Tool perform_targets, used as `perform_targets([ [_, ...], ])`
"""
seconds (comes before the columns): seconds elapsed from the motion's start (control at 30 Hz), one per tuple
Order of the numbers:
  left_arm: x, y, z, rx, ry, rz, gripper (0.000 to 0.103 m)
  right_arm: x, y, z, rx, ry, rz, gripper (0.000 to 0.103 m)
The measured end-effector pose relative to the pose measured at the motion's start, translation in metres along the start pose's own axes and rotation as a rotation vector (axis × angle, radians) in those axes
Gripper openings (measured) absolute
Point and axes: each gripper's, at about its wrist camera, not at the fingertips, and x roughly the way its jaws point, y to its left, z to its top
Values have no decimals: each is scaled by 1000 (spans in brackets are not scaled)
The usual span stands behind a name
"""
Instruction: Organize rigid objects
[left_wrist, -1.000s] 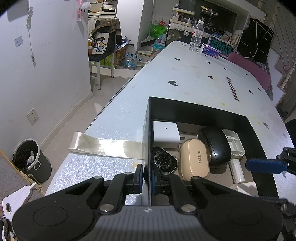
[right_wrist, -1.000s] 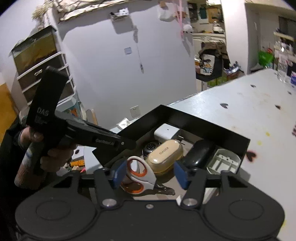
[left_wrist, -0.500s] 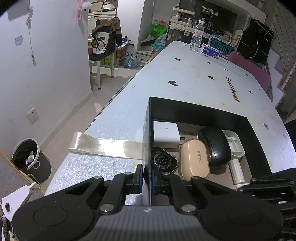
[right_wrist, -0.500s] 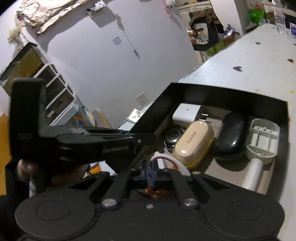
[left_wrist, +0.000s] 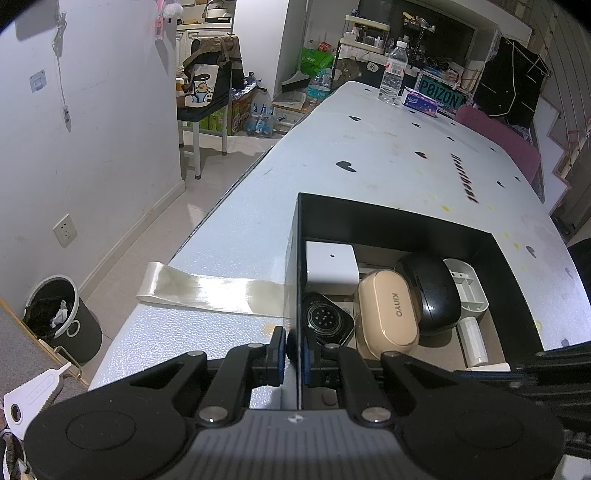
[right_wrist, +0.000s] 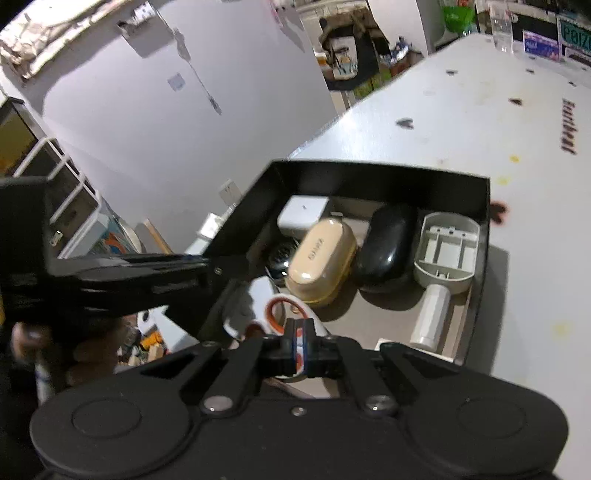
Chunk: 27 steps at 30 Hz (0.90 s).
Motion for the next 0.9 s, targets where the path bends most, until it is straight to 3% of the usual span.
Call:
perform_targets([
  [0.17,0,0,0,0,0,0,9,-24,12,-8,-19,-65,-14,18],
  [0.27,0,0,0,0,0,-1,9,-36,19,-12,-29,-107,-52,35],
  [0.33,0,0,0,0,0,0,9,-44,20,-13,4,-124,-64,58],
  [0.6,0,0,0,0,0,0,9,-62,30,-23,25,-203,-228,100],
  [0.9,0,0,0,0,0,0,9,-64,26,-33,62,-232,-307,103],
])
